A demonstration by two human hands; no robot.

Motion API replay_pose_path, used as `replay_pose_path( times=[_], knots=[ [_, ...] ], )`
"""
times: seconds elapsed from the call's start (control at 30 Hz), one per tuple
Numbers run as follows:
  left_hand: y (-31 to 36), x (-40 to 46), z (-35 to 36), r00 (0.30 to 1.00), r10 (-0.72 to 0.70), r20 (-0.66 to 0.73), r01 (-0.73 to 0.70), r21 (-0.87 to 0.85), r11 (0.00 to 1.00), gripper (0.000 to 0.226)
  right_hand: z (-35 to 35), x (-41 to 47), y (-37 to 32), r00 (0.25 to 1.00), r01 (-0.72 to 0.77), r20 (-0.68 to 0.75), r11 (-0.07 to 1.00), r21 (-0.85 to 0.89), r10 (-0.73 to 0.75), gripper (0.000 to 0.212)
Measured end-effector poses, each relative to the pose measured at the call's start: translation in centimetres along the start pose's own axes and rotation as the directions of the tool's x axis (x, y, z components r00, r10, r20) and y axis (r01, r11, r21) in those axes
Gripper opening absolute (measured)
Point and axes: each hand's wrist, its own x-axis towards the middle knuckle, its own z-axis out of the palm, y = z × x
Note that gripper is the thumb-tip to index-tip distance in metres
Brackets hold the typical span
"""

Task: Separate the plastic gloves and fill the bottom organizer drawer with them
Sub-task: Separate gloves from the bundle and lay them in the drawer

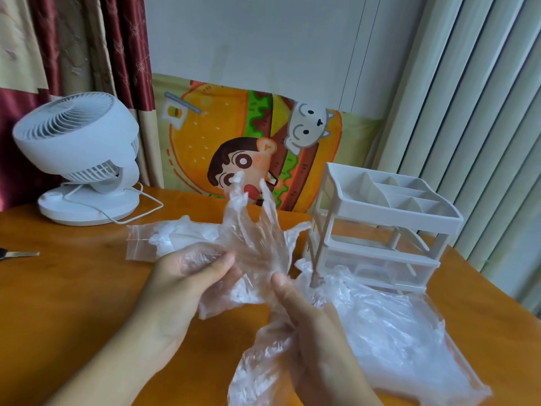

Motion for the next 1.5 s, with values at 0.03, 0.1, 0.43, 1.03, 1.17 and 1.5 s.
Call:
replay_pose_path(
  times=[0.03, 0.1, 0.43, 1.03, 1.17, 1.5],
  knots=[
    [0.0, 0.0, 0.1, 1.0, 0.002, 0.003, -0.002, -0.012, 1.0, 0.007, 0.2, -0.1, 0.0, 0.999, 0.005, 0.038, 1.0, -0.019, -0.004, 0.053],
    [0.0, -0.2, 0.3, 0.999, 0.01, 0.04, -0.011, 0.033, 0.999, 0.007, 0.5, -0.6, 0.0, 0.99, 0.047, 0.132, 0.998, -0.044, -0.04, 0.046],
    [1.2, -0.3, -0.5, 0.978, 0.0, 0.21, -0.062, 0.289, 0.955, 0.007, -0.3, -0.1, 0.2, 0.985, -0.006, -0.171, 0.999, 0.043, 0.014, 0.032],
    [1.7, 3.8, -2.0, 0.986, -0.154, 0.06, 0.147, 0.101, 0.984, 0.048, 0.3, -0.2, 0.6, 0.998, -0.064, -0.029, 0.994, -0.091, 0.061, 0.032],
    [0.5, 2.7, -1.7, 0.913, -0.354, 0.203, 0.343, 0.089, 0.935, 0.067, 0.1, -0.3, 0.0, 0.995, -0.014, -0.098, 1.0, -0.002, 0.014, 0.018],
    [0.8, 2.3, -3.5, 0.948, 0.142, -0.286, 0.047, 0.563, 0.825, 0.005, 0.0, 0.2, 0.3, 0.995, -0.084, -0.032, 0.985, 0.152, 0.089, 0.081]
  ],
)
